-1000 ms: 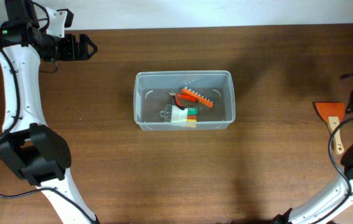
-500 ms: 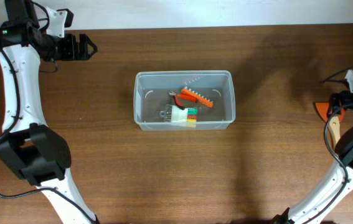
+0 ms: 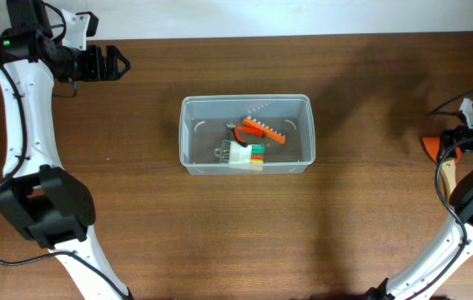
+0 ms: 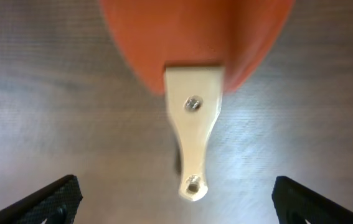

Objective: Pack container
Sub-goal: 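Move the right gripper right over the orange scraper's wooden handle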

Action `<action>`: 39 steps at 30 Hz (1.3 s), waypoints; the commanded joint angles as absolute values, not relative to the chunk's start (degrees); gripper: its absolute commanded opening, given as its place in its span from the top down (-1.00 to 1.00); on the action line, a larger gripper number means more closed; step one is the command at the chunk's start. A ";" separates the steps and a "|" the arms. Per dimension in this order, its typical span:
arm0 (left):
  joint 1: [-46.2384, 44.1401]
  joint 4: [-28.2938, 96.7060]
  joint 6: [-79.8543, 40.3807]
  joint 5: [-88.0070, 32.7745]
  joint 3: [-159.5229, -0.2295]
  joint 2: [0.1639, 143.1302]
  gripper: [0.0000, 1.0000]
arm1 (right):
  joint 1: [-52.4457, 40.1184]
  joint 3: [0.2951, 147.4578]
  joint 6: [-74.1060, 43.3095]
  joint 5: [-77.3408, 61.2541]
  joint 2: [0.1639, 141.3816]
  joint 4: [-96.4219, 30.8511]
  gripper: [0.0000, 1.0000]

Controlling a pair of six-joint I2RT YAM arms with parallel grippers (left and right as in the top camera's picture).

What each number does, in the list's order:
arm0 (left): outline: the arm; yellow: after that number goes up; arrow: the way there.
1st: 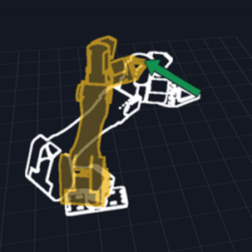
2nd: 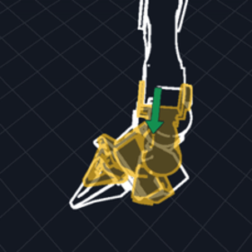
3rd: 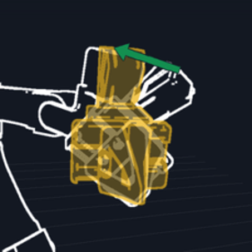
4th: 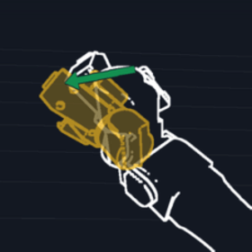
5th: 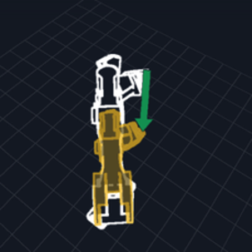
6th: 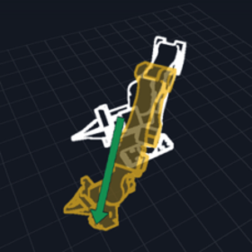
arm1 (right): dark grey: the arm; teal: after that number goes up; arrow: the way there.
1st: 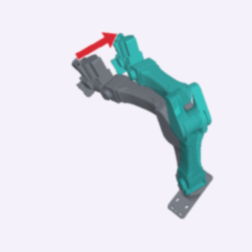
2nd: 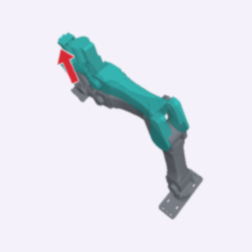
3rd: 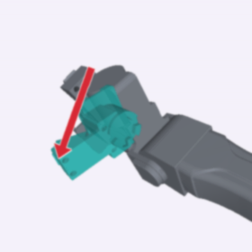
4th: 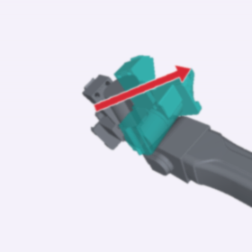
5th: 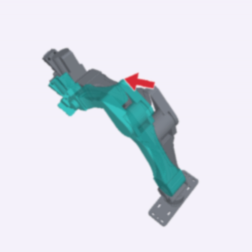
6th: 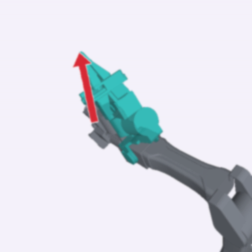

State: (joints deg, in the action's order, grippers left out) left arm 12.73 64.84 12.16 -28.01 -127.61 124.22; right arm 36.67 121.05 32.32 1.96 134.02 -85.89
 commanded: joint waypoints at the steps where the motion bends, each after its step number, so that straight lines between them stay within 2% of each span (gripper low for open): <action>1: 12.93 64.77 11.64 -28.01 -128.53 124.18 -0.99 | 36.86 120.38 29.91 2.00 134.61 -87.96 -0.98; 12: 12.91 64.77 11.64 -28.01 -128.53 124.18 -0.99 | 37.43 120.36 30.17 -4.14 129.93 -93.67 -0.97; 26: 12.93 64.77 11.64 -28.01 -128.53 124.18 -0.99 | 41.69 118.74 29.30 -6.90 113.97 -91.42 -0.97; 31: 12.93 64.77 11.64 -28.01 -128.53 124.18 -0.98 | 42.39 107.94 29.43 -6.87 107.77 -81.71 -0.97; 39: 12.93 64.77 11.64 -28.01 -128.53 124.18 -0.99 | 45.87 90.98 29.54 -5.26 107.74 -66.04 -0.97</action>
State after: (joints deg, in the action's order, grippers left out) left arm 12.73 64.84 12.16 -28.03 -127.63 124.22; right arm 44.84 95.55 29.76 -6.11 107.83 -68.12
